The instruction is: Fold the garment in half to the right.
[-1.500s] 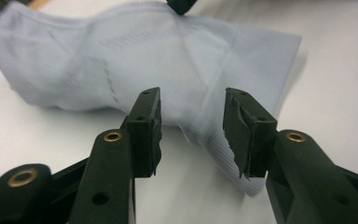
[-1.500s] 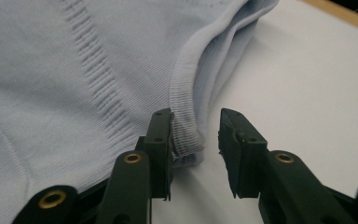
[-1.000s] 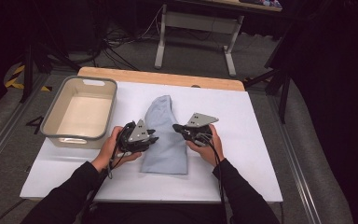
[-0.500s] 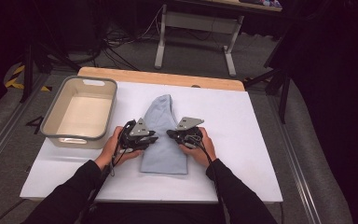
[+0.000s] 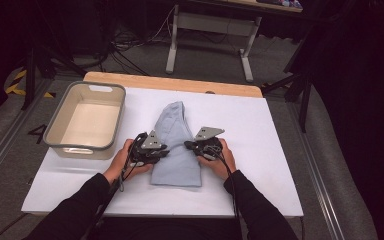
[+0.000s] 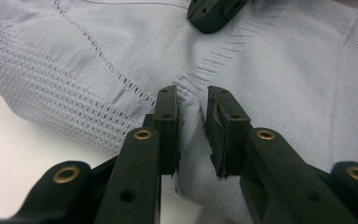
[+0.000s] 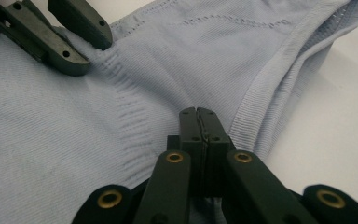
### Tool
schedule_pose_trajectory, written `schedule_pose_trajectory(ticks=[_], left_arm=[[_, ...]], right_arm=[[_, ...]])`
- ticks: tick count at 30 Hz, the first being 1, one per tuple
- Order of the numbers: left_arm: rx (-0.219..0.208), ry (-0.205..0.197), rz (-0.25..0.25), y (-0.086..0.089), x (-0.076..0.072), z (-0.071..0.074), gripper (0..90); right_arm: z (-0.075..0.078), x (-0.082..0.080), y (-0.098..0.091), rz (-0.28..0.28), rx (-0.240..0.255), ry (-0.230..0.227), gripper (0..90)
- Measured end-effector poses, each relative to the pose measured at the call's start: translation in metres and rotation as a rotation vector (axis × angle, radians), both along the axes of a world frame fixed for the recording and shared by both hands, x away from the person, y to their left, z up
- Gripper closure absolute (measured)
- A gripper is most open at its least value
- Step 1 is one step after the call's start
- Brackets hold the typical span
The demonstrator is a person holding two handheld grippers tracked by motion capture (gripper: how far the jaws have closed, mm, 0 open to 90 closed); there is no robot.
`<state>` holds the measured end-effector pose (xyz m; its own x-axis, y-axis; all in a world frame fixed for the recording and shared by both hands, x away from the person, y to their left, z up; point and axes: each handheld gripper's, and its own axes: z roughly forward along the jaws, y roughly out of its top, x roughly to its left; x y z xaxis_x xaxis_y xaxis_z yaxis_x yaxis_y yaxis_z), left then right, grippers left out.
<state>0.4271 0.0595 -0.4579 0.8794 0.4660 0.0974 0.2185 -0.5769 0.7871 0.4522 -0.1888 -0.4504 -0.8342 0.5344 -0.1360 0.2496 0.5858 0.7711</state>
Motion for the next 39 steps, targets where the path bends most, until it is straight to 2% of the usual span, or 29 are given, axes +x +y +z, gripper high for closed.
schedule_pose_trajectory(ticks=[2, 4, 5, 8, 10, 13, 14, 15, 16, 18, 19, 21, 24, 25, 26, 28, 31, 32, 34, 36, 38, 39], left_arm=[[0.001, 0.005, 0.003, 0.000, 0.000, 0.000, 74.8], [0.007, 0.001, 0.002, 0.000, 0.000, 0.000, 74.9], [0.007, 0.001, 0.002, -0.001, 0.000, 0.000, 75.0], [0.008, 0.001, -0.001, -0.001, 0.000, -0.001, 75.4], [0.011, 0.001, -0.001, -0.001, 0.000, 0.000, 75.5], [0.023, -0.007, 0.001, -0.002, -0.001, 0.000, 75.5], [0.031, -0.014, -0.003, -0.002, -0.001, 0.000, 75.5], [0.030, -0.011, -0.001, -0.002, -0.001, 0.000, 75.6], [0.027, -0.007, 0.000, -0.002, -0.001, 0.000, 75.6], [0.029, -0.007, -0.001, -0.001, -0.001, 0.000, 75.7], [0.026, -0.006, 0.002, -0.002, -0.001, 0.000, 75.8], [0.030, -0.009, 0.001, -0.002, -0.001, 0.001, 75.8], [0.045, -0.018, 0.001, -0.003, -0.003, 0.001, 75.8], [0.051, -0.017, 0.008, -0.004, -0.004, 0.002, 75.9], [0.051, -0.018, 0.009, -0.004, -0.004, 0.002, 75.9], [0.049, -0.019, 0.008, -0.004, -0.003, 0.002, 75.9], [0.047, -0.020, 0.005, -0.004, -0.003, 0.002, 75.9], [0.047, -0.020, 0.005, -0.004, -0.003, 0.002, 75.9], [0.052, -0.020, 0.009, -0.004, -0.004, 0.002, 75.9], [0.057, -0.023, 0.010, -0.004, -0.004, 0.002, 75.9], [0.053, -0.025, 0.006, -0.004, -0.004, 0.002, 76.1], [0.054, -0.025, 0.006, -0.004, -0.004, 0.003, 76.3]], right_arm=[[0.004, 0.000, -0.001, 0.012, 0.000, -0.014, 90.0], [0.012, 0.003, -0.004, 0.034, 0.070, -0.007, 90.0], [0.017, 0.006, -0.005, 0.026, 0.091, -0.013, 90.0], [0.024, 0.014, -0.002, 0.022, 0.113, -0.031, 90.0], [0.027, 0.027, 0.009, 0.024, 0.083, -0.053, 90.0], [0.026, 0.047, 0.023, 0.051, 0.061, -0.043, 90.0], [0.025, 0.054, 0.028, 0.074, 0.070, -0.031, 90.0], [0.024, 0.058, 0.033, 0.081, 0.065, -0.042, 90.0], [0.023, 0.063, 0.038, 0.083, 0.031, -0.058, 90.0], [0.018, 0.070, 0.044, 0.083, -0.008, -0.055, 90.0], [0.012, 0.078, 0.049, 0.079, -0.033, -0.036, 90.0], [0.010, 0.081, 0.051, 0.075, -0.043, -0.029, 90.0], [0.003, 0.089, 0.055, 0.050, -0.080, -0.010, 90.0], [0.001, 0.095, 0.053, 0.031, -0.083, 0.018, 90.0], [-0.001, 0.099, 0.050, 0.018, -0.074, 0.031, 90.0], [-0.001, 0.101, 0.048, -0.004, -0.077, 0.027, 90.0], [-0.003, 0.106, 0.044, -0.034, -0.048, 0.038, 90.0], [-0.003, 0.106, 0.044, -0.034, -0.048, 0.038, 90.0], [-0.003, 0.106, 0.045, -0.057, -0.068, 0.006, 90.0], [-0.003, 0.107, 0.045, -0.067, -0.064, 0.002, 90.0], [-0.003, 0.110, 0.043, -0.093, -0.084, -0.014, 90.0], [-0.005, 0.112, 0.039, -0.125, -0.081, -0.011, 90.0]])
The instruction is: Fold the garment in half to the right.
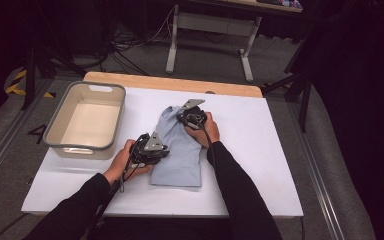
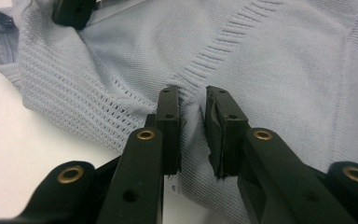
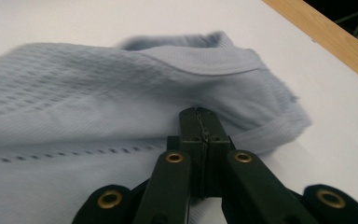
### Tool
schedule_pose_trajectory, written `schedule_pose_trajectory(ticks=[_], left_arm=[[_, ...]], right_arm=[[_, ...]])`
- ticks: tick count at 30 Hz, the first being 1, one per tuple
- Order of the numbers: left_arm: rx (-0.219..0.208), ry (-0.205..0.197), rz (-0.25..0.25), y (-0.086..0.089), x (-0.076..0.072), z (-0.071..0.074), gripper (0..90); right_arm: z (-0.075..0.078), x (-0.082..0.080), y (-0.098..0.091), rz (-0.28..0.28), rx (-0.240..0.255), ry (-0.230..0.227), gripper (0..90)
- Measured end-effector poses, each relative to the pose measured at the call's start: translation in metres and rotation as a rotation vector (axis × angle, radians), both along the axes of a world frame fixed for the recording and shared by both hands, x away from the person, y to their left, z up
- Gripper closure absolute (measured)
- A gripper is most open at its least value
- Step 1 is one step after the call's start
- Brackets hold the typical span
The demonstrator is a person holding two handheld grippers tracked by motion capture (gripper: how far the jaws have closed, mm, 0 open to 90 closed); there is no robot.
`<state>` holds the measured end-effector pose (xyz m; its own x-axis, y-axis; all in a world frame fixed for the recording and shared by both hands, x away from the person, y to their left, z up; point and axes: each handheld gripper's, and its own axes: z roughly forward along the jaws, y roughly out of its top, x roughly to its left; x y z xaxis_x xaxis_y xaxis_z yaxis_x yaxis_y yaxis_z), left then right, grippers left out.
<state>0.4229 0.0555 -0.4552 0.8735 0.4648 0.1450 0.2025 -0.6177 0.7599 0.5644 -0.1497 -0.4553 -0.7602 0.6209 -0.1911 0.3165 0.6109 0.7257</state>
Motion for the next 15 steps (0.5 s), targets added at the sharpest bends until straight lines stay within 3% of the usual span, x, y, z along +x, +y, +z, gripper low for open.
schedule_pose_trajectory(ticks=[2, 5, 8, 11, 15], left_arm=[[-0.003, 0.003, -0.004, 0.001, 0.001, 0.000, 76.3], [-0.010, 0.004, -0.004, 0.001, 0.001, 0.001, 76.2], [-0.014, -0.002, -0.004, 0.002, 0.001, 0.002, 75.7], [-0.049, -0.024, 0.009, 0.006, 0.001, 0.009, 72.7], [-0.092, -0.037, 0.019, 0.010, 0.001, 0.016, 71.3]], right_arm=[[-0.001, 0.002, -0.005, -0.015, 0.037, 0.015, 90.0], [0.003, 0.002, -0.006, -0.041, 0.007, -0.012, 89.6], [0.006, 0.002, -0.008, -0.055, 0.011, -0.023, 88.8], [0.017, 0.001, -0.015, -0.054, 0.066, -0.055, 88.1], [0.023, 0.001, -0.017, -0.049, 0.095, -0.070, 88.2]])
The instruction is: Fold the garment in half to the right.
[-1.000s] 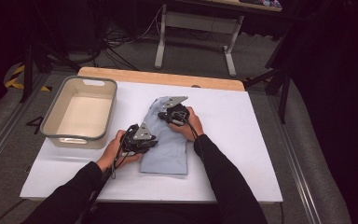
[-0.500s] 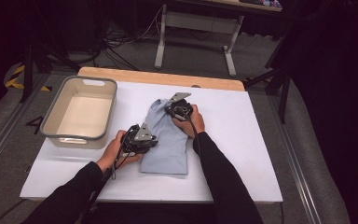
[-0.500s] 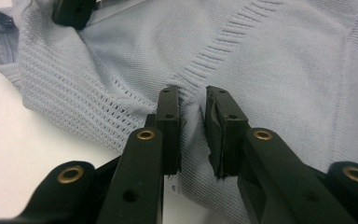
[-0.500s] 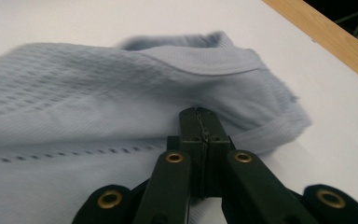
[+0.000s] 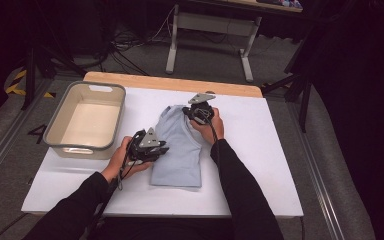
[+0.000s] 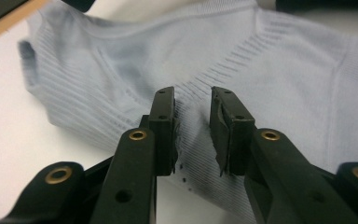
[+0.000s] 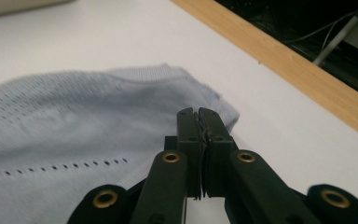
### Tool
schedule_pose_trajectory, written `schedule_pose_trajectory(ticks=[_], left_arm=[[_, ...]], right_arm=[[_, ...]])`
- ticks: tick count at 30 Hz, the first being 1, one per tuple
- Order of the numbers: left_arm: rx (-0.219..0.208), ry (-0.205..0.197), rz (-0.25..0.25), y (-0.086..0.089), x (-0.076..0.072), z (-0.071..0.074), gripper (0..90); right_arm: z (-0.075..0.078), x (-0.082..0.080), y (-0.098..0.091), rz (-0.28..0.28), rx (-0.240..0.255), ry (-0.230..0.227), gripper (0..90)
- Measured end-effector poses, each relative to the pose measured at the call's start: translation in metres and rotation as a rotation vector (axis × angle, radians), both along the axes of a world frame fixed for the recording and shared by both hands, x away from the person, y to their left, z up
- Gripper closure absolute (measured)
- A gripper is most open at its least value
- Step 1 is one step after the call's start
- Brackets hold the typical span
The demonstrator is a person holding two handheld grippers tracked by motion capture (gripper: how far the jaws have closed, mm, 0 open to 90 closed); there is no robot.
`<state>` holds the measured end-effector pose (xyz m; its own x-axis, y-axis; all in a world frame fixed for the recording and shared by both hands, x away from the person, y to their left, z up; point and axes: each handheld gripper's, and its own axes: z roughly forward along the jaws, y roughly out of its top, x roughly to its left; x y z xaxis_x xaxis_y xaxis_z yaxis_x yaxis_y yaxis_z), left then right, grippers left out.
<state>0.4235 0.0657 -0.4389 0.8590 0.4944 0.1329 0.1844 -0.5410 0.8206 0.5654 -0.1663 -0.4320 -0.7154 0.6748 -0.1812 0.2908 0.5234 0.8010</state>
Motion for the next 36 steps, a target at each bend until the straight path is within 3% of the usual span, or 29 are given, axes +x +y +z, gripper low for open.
schedule_pose_trajectory(ticks=[5, 10, 13, 15, 17, 21, 26, 30, 33, 36], left_arm=[[-0.040, -0.047, 0.047, 0.004, 0.006, 0.014, 64.4], [-0.012, -0.049, 0.097, -0.005, 0.023, 0.018, 67.5], [0.027, -0.050, 0.129, -0.010, 0.034, 0.013, 63.0], [0.054, -0.009, 0.153, -0.015, 0.047, 0.002, 63.6], [0.060, -0.001, 0.158, -0.016, 0.050, -0.001, 64.2], [0.098, 0.007, 0.160, -0.019, 0.058, -0.012, 65.3], [0.106, 0.042, 0.173, -0.018, 0.063, -0.019, 65.8], [0.104, 0.061, 0.176, -0.016, 0.065, -0.022, 67.3], [0.118, 0.045, 0.177, -0.017, 0.064, -0.021, 68.0], [0.094, 0.040, 0.173, -0.016, 0.063, -0.020, 67.9]], right_arm=[[0.009, -0.001, 0.003, -0.014, 0.033, -0.019, 88.9], [0.012, -0.001, 0.010, 0.022, 0.038, -0.019, 88.6], [0.010, 0.001, 0.014, 0.057, 0.025, -0.012, 87.8], [0.003, 0.005, 0.018, 0.062, -0.009, 0.008, 87.8], [0.000, 0.007, 0.019, 0.063, -0.015, 0.012, 87.7], [-0.013, 0.016, 0.021, 0.032, -0.084, 0.013, 86.8], [-0.021, 0.023, 0.018, -0.002, -0.082, 0.023, 87.9], [-0.024, 0.024, 0.018, -0.041, -0.072, 0.004, 86.7], [-0.025, 0.024, 0.017, -0.049, -0.063, 0.006, 86.1], [-0.023, 0.023, 0.017, -0.057, -0.049, 0.004, 84.3]])
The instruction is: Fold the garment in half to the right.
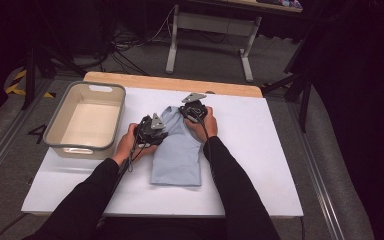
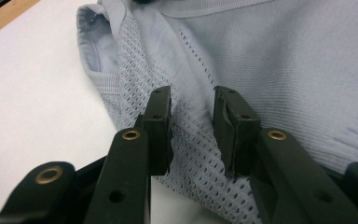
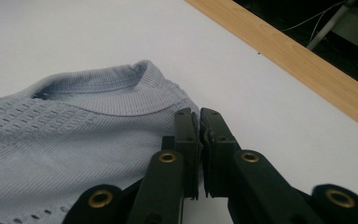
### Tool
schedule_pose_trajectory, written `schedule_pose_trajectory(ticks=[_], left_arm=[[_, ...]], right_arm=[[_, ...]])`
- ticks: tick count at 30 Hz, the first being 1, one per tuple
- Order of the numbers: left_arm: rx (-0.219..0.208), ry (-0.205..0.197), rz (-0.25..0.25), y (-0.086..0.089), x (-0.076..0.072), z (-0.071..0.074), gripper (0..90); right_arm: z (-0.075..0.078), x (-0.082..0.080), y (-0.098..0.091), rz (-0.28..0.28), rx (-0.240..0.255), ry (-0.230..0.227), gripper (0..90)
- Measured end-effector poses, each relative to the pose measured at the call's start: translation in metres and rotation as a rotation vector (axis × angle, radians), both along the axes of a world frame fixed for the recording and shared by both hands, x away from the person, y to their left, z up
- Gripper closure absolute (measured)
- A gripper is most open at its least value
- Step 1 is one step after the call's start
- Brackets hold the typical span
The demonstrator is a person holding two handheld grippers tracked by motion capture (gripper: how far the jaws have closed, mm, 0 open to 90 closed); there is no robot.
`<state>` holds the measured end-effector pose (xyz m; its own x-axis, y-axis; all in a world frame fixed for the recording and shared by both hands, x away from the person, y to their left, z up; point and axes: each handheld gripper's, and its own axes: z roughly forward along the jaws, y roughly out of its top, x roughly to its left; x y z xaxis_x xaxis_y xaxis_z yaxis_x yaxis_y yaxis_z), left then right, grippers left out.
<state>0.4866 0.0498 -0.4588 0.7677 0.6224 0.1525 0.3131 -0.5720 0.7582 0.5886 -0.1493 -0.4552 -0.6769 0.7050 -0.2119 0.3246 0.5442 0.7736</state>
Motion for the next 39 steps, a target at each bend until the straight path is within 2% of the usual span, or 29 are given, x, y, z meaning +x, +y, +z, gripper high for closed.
schedule_pose_trajectory(ticks=[2, 6, 9, 10, 11, 12, 14, 15, 18, 19, 21, 24, 25, 26, 28, 32, 35, 36, 38, 39], left_arm=[[-0.014, -0.008, 0.002, 0.002, 0.000, 0.002, 66.9], [-0.040, -0.036, 0.003, 0.004, -0.003, 0.007, 66.2], [-0.054, -0.074, -0.010, 0.005, -0.007, 0.014, 66.2], [-0.074, -0.102, -0.015, 0.006, -0.012, 0.020, 66.2], [-0.074, -0.102, -0.015, 0.006, -0.012, 0.020, 66.4], [-0.088, -0.128, -0.016, 0.007, -0.015, 0.025, 66.4], [-0.139, -0.155, -0.047, 0.010, -0.024, 0.034, 73.0], [-0.142, -0.162, -0.063, 0.010, -0.027, 0.037, 75.2], [-0.144, -0.164, -0.089, 0.011, -0.035, 0.041, 80.7], [-0.138, -0.161, -0.126, 0.013, -0.042, 0.043, 83.0], [-0.129, -0.157, -0.139, 0.014, -0.046, 0.043, 84.2], [-0.125, -0.139, -0.169, 0.017, -0.057, 0.042, 87.8], [-0.125, -0.139, -0.169, 0.017, -0.057, 0.042, 87.9], [-0.126, -0.129, -0.184, 0.018, -0.063, 0.040, 88.8], [-0.118, -0.122, -0.193, 0.018, -0.066, 0.038, 89.0], [-0.081, -0.108, -0.241, 0.018, -0.080, 0.033, 89.5], [-0.044, -0.100, -0.262, 0.016, -0.087, 0.028, 89.7], [-0.016, -0.096, -0.262, 0.015, -0.089, 0.024, 89.7], [-0.010, -0.092, -0.265, 0.014, -0.088, 0.022, 89.7], [-0.010, -0.071, -0.270, 0.013, -0.086, 0.019, 89.7]], right_arm=[[0.004, -0.002, -0.001, 0.002, 0.035, 0.001, 82.5], [0.012, -0.006, -0.003, 0.003, 0.053, -0.006, 80.9], [0.020, -0.012, -0.005, 0.019, 0.075, -0.010, 83.6], [0.025, -0.016, -0.007, 0.035, 0.088, -0.012, 86.4], [0.025, -0.016, -0.007, 0.035, 0.088, -0.012, 86.4], [0.028, -0.019, -0.008, 0.045, 0.096, -0.014, 88.1], [0.036, -0.029, -0.012, 0.072, 0.090, -0.013, 90.0], [0.038, -0.033, -0.013, 0.083, 0.091, -0.015, 90.0], [0.044, -0.042, -0.016, 0.106, 0.097, -0.017, 90.0], [0.049, -0.052, -0.019, 0.127, 0.097, -0.029, 90.0], [0.051, -0.056, -0.020, 0.134, 0.099, -0.030, 90.0], [0.057, -0.074, -0.023, 0.176, 0.096, -0.038, 90.0], [0.057, -0.074, -0.023, 0.176, 0.096, -0.038, 90.0], [0.058, -0.084, -0.023, 0.199, 0.084, -0.044, 90.0], [0.058, -0.089, -0.023, 0.209, 0.081, -0.046, 90.0], [0.053, -0.106, -0.022, 0.256, 0.063, -0.042, 90.0], [0.046, -0.116, -0.023, 0.281, 0.058, -0.021, 90.0], [0.041, -0.120, -0.023, 0.292, 0.029, -0.009, 90.0], [0.039, -0.122, -0.023, 0.295, 0.020, -0.006, 90.0], [0.032, -0.124, -0.024, 0.297, -0.005, 0.004, 90.0]])
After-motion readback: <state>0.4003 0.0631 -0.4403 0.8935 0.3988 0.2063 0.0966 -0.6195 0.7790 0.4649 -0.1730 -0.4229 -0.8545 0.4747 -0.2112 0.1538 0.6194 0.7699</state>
